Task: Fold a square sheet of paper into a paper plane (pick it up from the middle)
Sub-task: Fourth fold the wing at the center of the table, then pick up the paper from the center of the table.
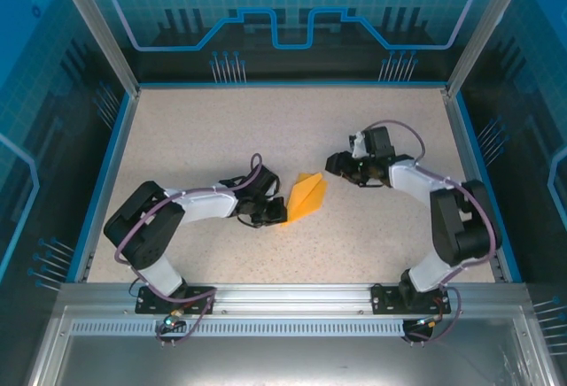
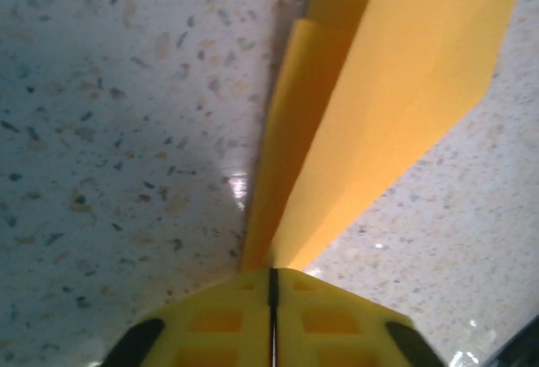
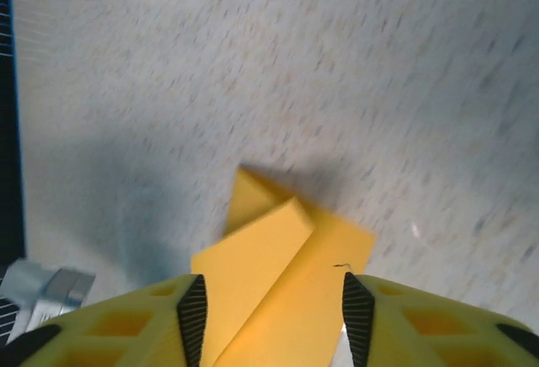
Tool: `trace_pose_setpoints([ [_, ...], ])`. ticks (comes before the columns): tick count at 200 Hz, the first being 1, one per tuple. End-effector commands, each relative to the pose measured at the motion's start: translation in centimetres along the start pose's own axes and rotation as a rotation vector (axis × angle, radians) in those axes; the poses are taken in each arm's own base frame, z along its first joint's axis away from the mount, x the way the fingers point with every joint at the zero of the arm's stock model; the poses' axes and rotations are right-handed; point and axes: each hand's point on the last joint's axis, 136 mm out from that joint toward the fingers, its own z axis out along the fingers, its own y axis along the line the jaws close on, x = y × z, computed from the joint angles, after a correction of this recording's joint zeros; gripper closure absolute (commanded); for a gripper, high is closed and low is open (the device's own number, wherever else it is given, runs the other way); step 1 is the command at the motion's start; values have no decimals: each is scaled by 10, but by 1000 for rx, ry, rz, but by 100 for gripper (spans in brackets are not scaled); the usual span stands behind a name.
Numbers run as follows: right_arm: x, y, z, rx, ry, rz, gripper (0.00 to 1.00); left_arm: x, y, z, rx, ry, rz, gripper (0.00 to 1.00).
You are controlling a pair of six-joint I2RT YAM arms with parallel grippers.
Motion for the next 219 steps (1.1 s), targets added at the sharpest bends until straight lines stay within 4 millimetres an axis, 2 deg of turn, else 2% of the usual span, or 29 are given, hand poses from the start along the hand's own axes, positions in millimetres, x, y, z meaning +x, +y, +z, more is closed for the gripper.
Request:
trace_pose_setpoints([
  [1,41,1,7,-35,50,90,46,-18,-32,-31,59,-55,50,79],
  [18,60,10,12,-82,64,113,46,-27,-32,-40,31,-108,44,76],
  [39,74,19,22,-98,73,111,47,-39,-15,-49,-49,-189,13,68],
  [80,77,28,43,-112,85,128,52,-50,12,-66,-146,-278,-32,32],
  [93,75,29,49,-94,84,128,53,-51,17,-70,-158,-297,-37,23],
  [105,73,29,53,-69,77,127,54,-52,22,-74,-168,-313,-47,7],
  [113,72,29,56,-67,73,126,54,-52,26,-76,-180,-320,-52,2],
  [134,69,34,64,-77,70,117,55,-53,30,-81,-187,-333,-58,1],
  [188,76,31,85,-53,108,128,60,-52,42,-84,-182,-325,-139,1],
  [219,73,44,88,-127,81,92,68,-49,39,-80,-122,-277,-165,1],
])
